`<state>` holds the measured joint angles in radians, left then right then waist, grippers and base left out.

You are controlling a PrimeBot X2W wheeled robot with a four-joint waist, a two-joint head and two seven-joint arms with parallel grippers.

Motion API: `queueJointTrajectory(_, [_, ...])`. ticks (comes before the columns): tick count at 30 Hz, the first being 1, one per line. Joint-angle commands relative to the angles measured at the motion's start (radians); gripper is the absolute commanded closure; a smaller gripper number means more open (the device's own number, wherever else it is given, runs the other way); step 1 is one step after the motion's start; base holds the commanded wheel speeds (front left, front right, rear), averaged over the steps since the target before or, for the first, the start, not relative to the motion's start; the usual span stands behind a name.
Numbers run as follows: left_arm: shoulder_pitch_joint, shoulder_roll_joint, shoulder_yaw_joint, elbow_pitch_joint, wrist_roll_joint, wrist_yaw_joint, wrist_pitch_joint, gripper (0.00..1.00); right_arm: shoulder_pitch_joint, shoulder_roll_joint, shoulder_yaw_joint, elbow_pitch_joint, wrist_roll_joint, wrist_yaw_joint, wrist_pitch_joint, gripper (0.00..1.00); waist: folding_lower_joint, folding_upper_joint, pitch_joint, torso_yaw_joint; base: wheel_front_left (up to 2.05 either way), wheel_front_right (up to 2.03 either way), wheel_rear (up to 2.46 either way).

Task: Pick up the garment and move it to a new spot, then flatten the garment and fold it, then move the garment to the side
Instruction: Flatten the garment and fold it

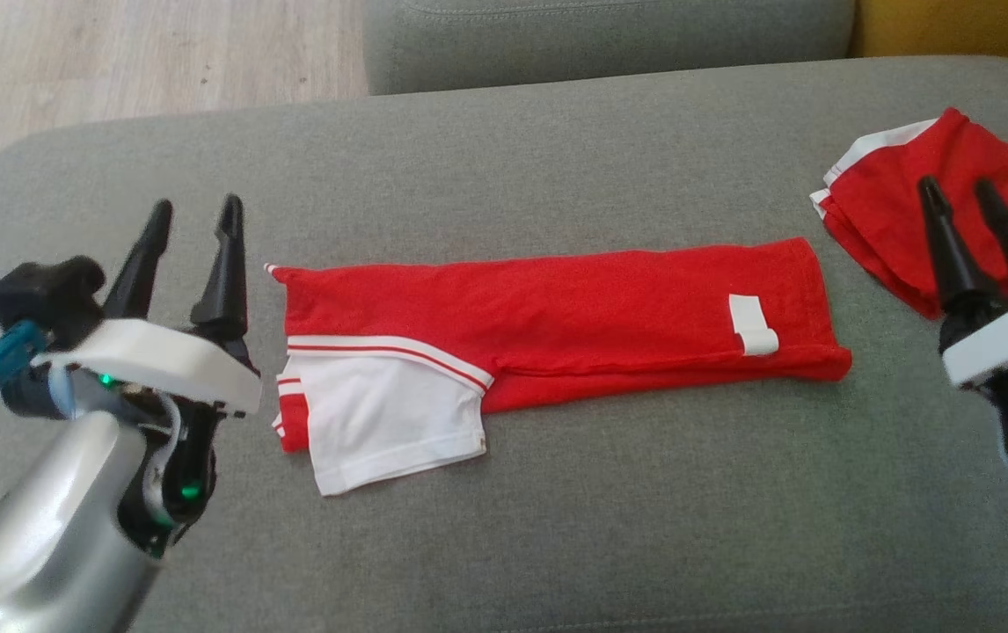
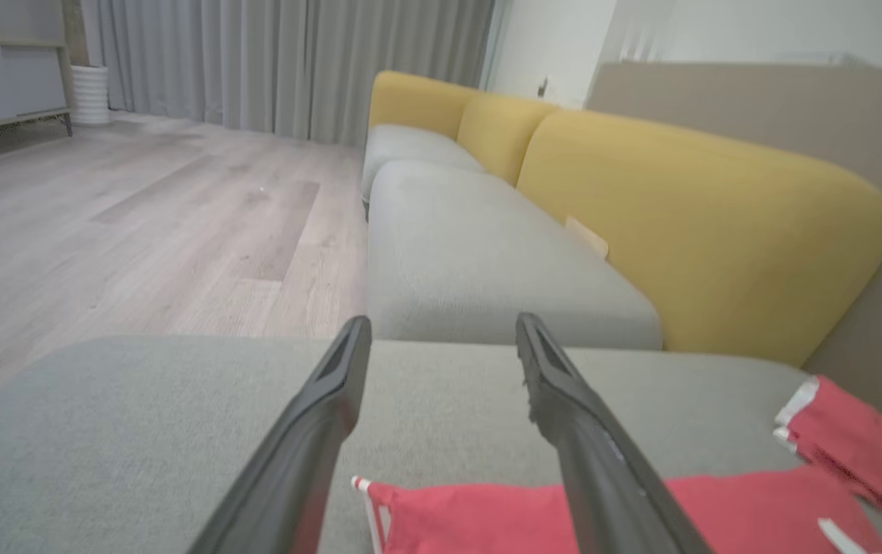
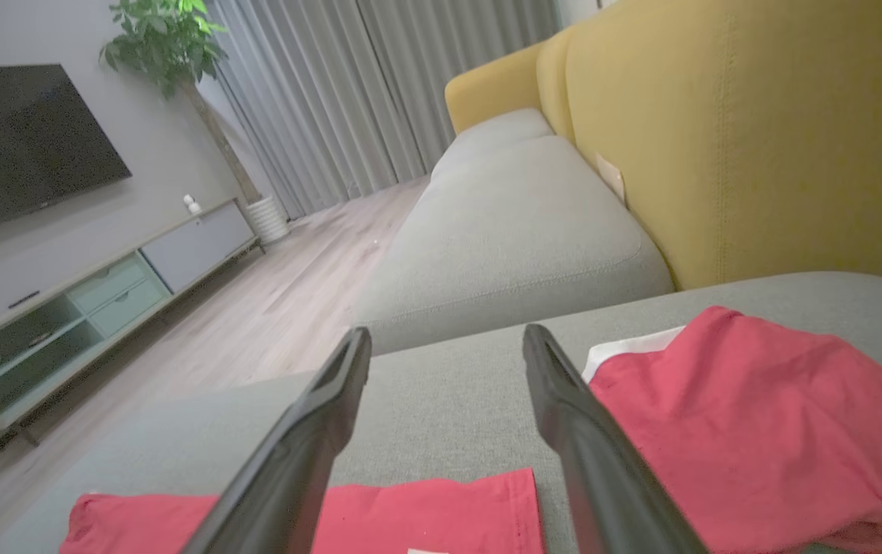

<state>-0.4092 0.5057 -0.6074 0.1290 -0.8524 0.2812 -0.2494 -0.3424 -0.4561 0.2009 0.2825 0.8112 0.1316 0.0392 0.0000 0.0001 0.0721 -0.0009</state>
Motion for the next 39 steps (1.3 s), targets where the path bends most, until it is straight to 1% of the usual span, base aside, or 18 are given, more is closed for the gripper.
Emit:
queueJointTrajectory(1, [-0.006,-0.008,0.109,-0.053,0.056,0.004,-0.012,0.0,0.009,0.015,-0.019,-0.051,-0.045,-0.001,-0.038,0.0,0.0,-0.0001,-0.003,0.001,0.0,0.0,0.0])
queueJointTrajectory(3, [0.05,-0.061,0.176,-0.077,0.119,-0.008,-0.012,0.0,0.031,0.066,-0.053,-0.066,-0.092,-0.001,-0.073,0.0,0.0,-0.0001,-0.007,0.001,0.0,0.0,0.0])
queueJointTrajectory(5, [0.103,-0.107,0.222,-0.091,0.186,-0.029,-0.012,0.0,0.053,0.117,-0.081,-0.076,-0.139,-0.001,-0.103,0.0,0.0,-0.0001,-0.013,0.002,0.0,0.0,0.0])
queueJointTrajectory(8, [0.18,-0.181,0.28,-0.093,0.259,-0.066,-0.012,0.0,0.088,0.183,-0.1,-0.085,-0.207,-0.001,-0.129,0.0,0.0,-0.0001,-0.017,0.004,0.0,0.0,0.0])
queueJointTrajectory(9, [0.18,-0.181,0.28,-0.093,0.259,-0.066,-0.012,0.0,0.088,0.183,-0.1,-0.085,-0.207,-0.001,-0.129,0.0,0.0,-0.0001,-0.017,0.004,0.0,0.0,0.0])
queueJointTrajectory(12, [0.24,-0.244,0.318,-0.072,0.316,-0.109,-0.012,0.0,0.121,0.242,-0.121,-0.073,-0.263,-0.001,-0.145,0.0,0.0,-0.0001,-0.019,0.01,0.0,0.0,0.0])
queueJointTrajectory(15, [0.274,-0.291,0.348,-0.045,0.366,-0.154,-0.012,0.0,0.142,0.288,-0.135,-0.057,-0.31,-0.001,-0.149,0.0,0.0,-0.0001,-0.015,0.015,0.0,0.0,0.0])
queueJointTrajectory(18, [0.279,-0.322,0.373,-0.03,0.413,-0.197,-0.012,0.0,0.148,0.318,-0.162,-0.035,-0.349,-0.001,-0.145,0.0,0.0,-0.0001,-0.006,0.023,0.0,0.0,0.0])
queueJointTrajectory(21, [0.271,-0.343,0.391,-0.018,0.45,-0.236,-0.012,0.0,0.139,0.34,-0.215,0.007,-0.398,-0.001,-0.141,0.0,0.0,-0.0001,0.009,0.03,0.0,0.0,0.0])
queueJointTrajectory(27, [0.249,-0.378,0.411,0.017,0.495,-0.292,-0.012,0.0,0.081,0.387,-0.334,0.148,-0.497,-0.001,-0.106,0.0,0.0,-0.0001,0.05,0.046,0.0,0.0,0.0])
queueJointTrajectory(31, [0.232,-0.401,0.413,0.038,0.515,-0.32,-0.012,0.0,0.024,0.401,-0.379,0.254,-0.516,-0.001,-0.083,0.0,0.0,-0.0001,0.085,0.061,0.0,0.0,0.0])
queueJointTrajectory(36, [0.214,-0.419,0.419,0.06,0.533,-0.341,-0.012,0.0,-0.042,0.405,-0.427,0.389,-0.529,-0.001,-0.072,0.0,0.0,-0.0001,0.118,0.077,0.0,0.0,0.0])
queueJointTrajectory(39, [0.205,-0.426,0.425,0.069,0.543,-0.35,-0.012,0.0,-0.076,0.405,-0.417,0.474,-0.504,-0.001,-0.069,0.0,0.0,-0.0001,0.131,0.082,0.0,0.0,0.0])
